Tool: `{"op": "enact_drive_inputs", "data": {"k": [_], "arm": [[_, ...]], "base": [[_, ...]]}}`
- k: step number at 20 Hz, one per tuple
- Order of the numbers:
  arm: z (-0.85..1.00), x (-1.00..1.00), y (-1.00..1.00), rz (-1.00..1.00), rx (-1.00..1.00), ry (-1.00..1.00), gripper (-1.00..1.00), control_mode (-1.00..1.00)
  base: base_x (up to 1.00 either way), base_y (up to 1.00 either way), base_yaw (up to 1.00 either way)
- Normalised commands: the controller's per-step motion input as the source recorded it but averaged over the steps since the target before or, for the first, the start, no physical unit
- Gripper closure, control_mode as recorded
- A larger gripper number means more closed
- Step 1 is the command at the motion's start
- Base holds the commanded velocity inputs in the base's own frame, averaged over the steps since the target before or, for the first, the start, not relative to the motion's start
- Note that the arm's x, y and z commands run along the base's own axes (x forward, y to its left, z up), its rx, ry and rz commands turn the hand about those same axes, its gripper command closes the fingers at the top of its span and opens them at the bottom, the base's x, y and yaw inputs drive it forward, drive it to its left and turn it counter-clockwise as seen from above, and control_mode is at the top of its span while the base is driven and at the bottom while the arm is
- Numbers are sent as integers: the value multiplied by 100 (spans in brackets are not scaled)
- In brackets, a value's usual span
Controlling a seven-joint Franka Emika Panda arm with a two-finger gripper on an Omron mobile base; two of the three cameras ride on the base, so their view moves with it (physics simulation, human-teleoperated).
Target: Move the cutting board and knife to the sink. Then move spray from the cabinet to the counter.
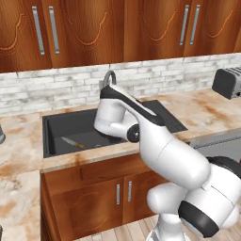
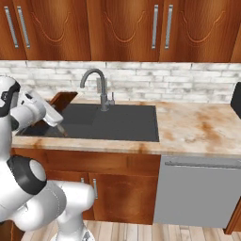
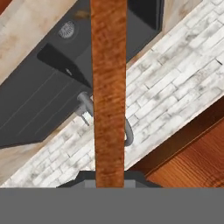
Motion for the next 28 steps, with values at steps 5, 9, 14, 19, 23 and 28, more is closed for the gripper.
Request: {"op": "enact_drive_inputs", "data": {"k": [5, 9, 14, 19, 23, 28], "arm": [[1, 26, 22, 0, -25, 15, 100, -100], [13, 22, 8, 0, -20, 19, 100, -100], [26, 4, 20, 5, -17, 9, 100, -100], [5, 5, 32, 13, -10, 0, 100, -100], [0, 26, 22, 9, -17, 3, 100, -100], [0, 49, 16, 1, -32, 7, 100, -100]], "base": [[0, 0, 0], [0, 0, 0], [0, 0, 0], [0, 0, 0], [0, 0, 0], [0, 0, 0]]}}
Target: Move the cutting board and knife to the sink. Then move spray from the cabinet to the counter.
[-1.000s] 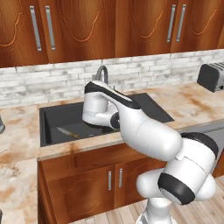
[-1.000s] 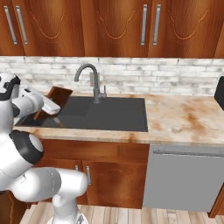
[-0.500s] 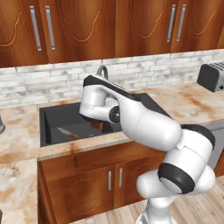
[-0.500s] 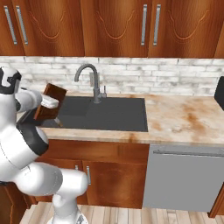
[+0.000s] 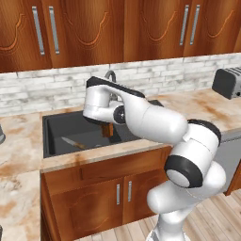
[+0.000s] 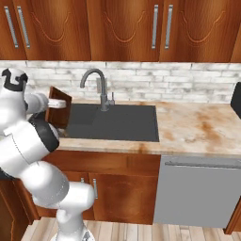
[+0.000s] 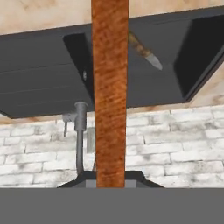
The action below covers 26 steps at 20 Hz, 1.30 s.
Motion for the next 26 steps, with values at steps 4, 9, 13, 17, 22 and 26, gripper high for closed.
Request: {"op": "enact_drive_inputs", "data": {"k": [4, 9, 13, 17, 22, 26], "arm": [[0, 39, 25, 0, -35, 2, 100, -100], [-3, 6, 29, 0, -30, 0, 100, -100], [-6, 10, 28, 0, -27, 0, 100, -100], [-15, 18, 33, 0, -21, 5, 100, -100], [-52, 21, 34, 0, -15, 7, 100, -100], [-50, 16, 7, 0, 0, 1, 100, -100]], "base": [[0, 0, 0], [0, 0, 0], [0, 0, 0], [0, 0, 0], [0, 0, 0], [0, 0, 0]]}}
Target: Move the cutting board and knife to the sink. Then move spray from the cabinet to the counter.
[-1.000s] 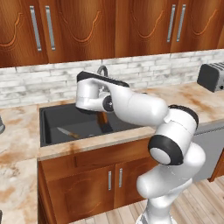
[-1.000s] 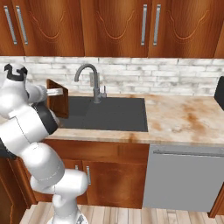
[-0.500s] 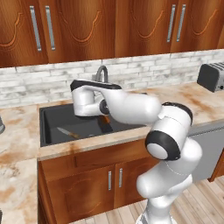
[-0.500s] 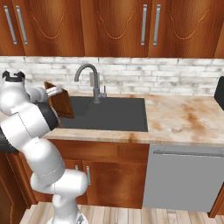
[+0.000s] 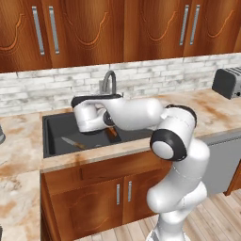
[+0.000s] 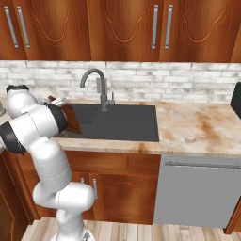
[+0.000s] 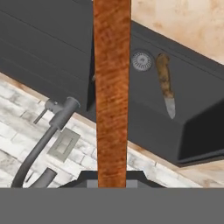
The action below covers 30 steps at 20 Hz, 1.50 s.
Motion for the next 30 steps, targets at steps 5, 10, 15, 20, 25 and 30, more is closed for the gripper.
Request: {"op": "enact_drive_inputs", "data": {"k": [5, 10, 15, 20, 25, 30], "arm": [[-34, 36, 8, 0, 1, 0, 100, -100], [-13, 64, 13, 0, 4, 5, 100, -100], [-28, 71, 20, 0, 5, 12, 100, -100], [-21, 67, 24, 0, 4, 12, 100, -100], [0, 67, 37, -3, 0, 11, 100, -100], [0, 60, 44, -5, 0, 11, 100, -100]], "base": [[0, 0, 0], [0, 0, 0], [0, 0, 0], [0, 0, 0], [0, 0, 0], [0, 0, 0]]}}
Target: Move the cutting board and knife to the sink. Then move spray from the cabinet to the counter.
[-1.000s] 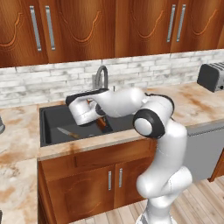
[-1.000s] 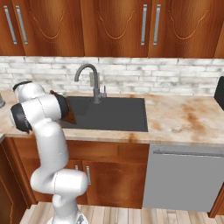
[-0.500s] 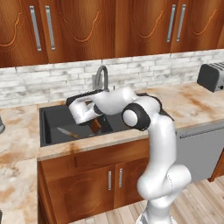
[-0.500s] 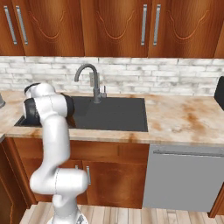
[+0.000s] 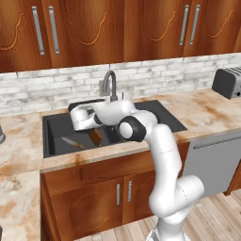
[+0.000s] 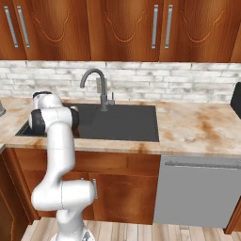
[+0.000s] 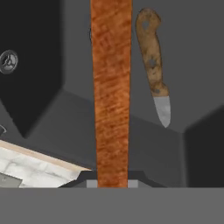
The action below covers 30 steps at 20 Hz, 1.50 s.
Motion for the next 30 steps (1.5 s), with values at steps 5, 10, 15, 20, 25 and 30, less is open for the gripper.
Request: {"op": "enact_drive_inputs", "data": {"k": [5, 10, 15, 20, 25, 30], "arm": [[0, 55, 32, -5, 0, 10, 100, -100], [0, 55, 26, -4, 0, 11, -100, -100], [7, 18, 7, -2, 0, 6, -100, -100], [47, -11, 1, 0, 0, 0, -100, -100], [72, -30, 5, 0, -4, 0, -100, -100], [52, -25, 0, -7, -1, 0, -100, -100]], "base": [[0, 0, 0], [0, 0, 0], [0, 0, 0], [0, 0, 0], [0, 0, 0], [0, 0, 0]]}}
